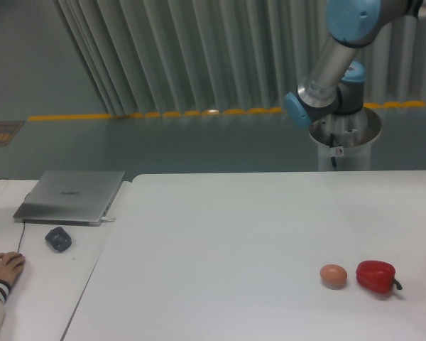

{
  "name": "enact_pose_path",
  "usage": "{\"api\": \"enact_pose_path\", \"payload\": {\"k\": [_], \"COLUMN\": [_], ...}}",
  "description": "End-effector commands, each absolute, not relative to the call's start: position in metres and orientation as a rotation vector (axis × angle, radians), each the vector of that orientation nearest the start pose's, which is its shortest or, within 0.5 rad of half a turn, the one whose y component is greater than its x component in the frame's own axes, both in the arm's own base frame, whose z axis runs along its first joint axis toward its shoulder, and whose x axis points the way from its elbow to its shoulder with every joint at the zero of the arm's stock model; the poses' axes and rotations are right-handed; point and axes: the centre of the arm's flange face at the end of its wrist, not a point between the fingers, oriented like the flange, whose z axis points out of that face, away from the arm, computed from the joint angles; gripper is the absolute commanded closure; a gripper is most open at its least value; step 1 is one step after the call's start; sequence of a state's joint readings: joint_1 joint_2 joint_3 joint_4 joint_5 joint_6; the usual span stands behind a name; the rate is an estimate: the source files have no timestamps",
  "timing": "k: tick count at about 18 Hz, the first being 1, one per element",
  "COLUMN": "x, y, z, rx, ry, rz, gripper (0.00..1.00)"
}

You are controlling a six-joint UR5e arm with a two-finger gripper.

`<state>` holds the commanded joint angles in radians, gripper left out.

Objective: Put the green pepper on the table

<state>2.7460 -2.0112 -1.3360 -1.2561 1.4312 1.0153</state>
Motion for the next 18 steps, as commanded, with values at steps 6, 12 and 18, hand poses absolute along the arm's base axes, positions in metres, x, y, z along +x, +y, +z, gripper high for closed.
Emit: {"api": "enact_pose_path", "payload": {"k": [6,12,18], "x": [-0.505,-0.457,-0.410], "y": [0.412,0.431,0.455], "z": [0.386,0.370,0.347], "rx": [-3.025,-3.105,-3.124], "ry": [0.058,0.285,0.439], "rz": [-0.114,-0.203,-0.265], "gripper": [0.55,0.51,0.51]}}
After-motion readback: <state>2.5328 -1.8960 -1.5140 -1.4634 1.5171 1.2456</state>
